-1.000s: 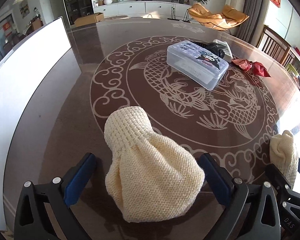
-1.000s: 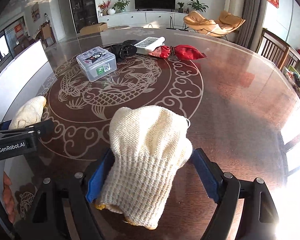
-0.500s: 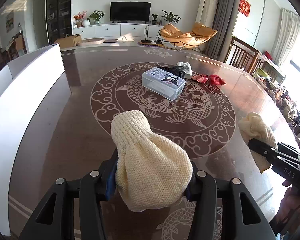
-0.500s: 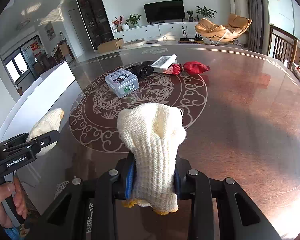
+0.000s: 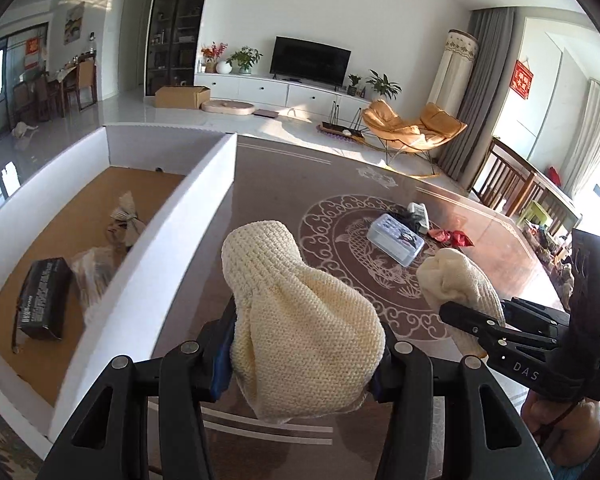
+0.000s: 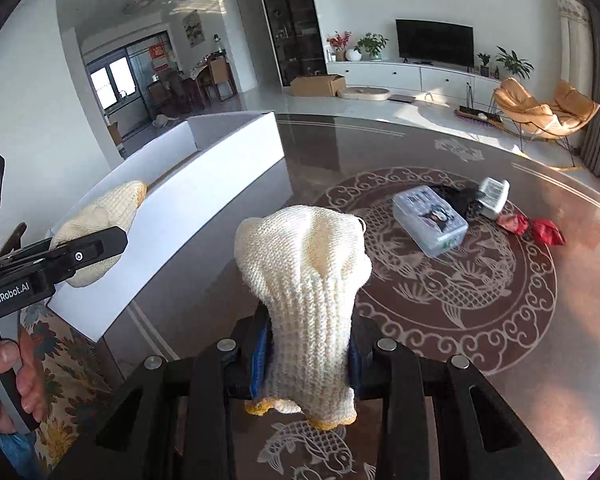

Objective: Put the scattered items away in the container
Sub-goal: 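Carry both knitted cloths over the cardboard box with both tools, then open both tools to drop the knitted cloths into the cardboard box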

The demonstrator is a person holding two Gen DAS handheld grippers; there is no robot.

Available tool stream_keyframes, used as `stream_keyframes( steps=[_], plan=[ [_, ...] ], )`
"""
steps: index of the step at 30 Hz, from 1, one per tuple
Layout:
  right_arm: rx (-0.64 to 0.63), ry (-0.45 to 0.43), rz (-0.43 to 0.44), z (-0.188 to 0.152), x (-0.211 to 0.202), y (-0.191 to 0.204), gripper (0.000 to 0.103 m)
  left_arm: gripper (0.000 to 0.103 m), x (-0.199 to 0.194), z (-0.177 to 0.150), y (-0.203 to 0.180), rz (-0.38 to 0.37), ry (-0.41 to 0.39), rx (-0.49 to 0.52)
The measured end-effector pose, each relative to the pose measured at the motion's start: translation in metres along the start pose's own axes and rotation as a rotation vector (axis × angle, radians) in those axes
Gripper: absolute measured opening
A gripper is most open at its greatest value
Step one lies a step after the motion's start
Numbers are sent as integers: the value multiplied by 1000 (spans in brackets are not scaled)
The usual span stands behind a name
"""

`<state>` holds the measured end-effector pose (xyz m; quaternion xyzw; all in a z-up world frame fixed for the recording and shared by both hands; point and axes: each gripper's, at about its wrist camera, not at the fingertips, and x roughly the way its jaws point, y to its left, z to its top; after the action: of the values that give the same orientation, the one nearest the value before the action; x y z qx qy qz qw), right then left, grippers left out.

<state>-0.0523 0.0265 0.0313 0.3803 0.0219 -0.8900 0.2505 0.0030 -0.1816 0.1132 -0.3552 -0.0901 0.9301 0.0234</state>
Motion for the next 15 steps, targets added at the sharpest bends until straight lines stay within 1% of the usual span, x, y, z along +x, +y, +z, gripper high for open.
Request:
stream_keyframes(
  steps=[3, 7, 11, 15],
  plan=[
    [-74, -20, 83, 42, 16, 48, 32, 51, -17, 22, 52, 74, -37, -38],
    [-152, -30, 197, 95, 46, 113, 32, 51, -20, 50, 117, 155, -42, -92],
    [-237, -20, 244, 137, 89, 169, 32, 51, -2, 75, 169, 203, -11, -128],
    [-269, 25, 262, 166, 139, 204, 32, 51, 30, 92, 207, 209, 48, -171]
  ],
)
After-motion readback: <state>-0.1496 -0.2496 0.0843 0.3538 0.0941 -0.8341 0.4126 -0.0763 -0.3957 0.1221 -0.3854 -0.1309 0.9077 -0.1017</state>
